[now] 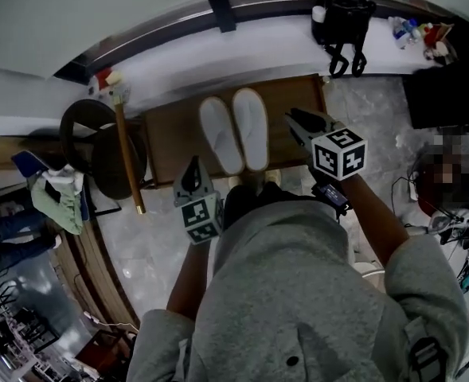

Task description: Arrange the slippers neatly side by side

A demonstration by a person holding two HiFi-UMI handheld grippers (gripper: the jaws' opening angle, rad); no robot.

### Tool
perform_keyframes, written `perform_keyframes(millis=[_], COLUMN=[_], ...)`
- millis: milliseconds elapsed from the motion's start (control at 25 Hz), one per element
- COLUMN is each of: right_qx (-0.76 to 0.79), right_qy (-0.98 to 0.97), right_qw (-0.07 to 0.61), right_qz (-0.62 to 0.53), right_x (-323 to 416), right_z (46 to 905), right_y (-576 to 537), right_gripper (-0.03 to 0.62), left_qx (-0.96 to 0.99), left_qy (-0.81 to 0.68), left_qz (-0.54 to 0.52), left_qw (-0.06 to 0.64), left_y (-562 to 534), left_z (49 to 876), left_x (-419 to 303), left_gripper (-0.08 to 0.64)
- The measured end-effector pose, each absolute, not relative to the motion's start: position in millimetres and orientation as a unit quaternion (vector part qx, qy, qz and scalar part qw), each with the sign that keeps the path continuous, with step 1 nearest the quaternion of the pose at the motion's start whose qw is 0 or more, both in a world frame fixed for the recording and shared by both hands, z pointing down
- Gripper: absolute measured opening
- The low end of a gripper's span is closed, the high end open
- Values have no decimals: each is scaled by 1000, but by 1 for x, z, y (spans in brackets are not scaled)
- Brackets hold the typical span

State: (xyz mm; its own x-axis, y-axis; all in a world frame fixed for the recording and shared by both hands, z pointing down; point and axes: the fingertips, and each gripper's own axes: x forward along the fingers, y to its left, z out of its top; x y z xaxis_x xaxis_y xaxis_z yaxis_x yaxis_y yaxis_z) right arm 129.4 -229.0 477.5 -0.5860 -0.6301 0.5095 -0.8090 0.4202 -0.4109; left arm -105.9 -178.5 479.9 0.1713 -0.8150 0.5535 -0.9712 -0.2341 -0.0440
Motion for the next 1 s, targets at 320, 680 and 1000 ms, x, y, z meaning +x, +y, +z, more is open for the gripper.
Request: perform_keyframes(millis=[320, 680, 1000], right_qx=[516, 613, 597], right_qy=[-839, -773, -785], right_qw=[34, 18, 14], right_qz=[166, 163, 166], right_x=[224, 284, 265], right_z=[377, 381, 380], right_y=[-205, -186, -186], right_gripper=[37, 32, 32], left_qx=[788, 807, 805], left_qy=[-571, -560, -563], left_qz=[202, 158, 152], left_qw=[110, 99, 109], left_y=[-192, -196, -195], left_z=[434, 397, 394], left_x=[-63, -34, -31], left_gripper=[21, 21, 21])
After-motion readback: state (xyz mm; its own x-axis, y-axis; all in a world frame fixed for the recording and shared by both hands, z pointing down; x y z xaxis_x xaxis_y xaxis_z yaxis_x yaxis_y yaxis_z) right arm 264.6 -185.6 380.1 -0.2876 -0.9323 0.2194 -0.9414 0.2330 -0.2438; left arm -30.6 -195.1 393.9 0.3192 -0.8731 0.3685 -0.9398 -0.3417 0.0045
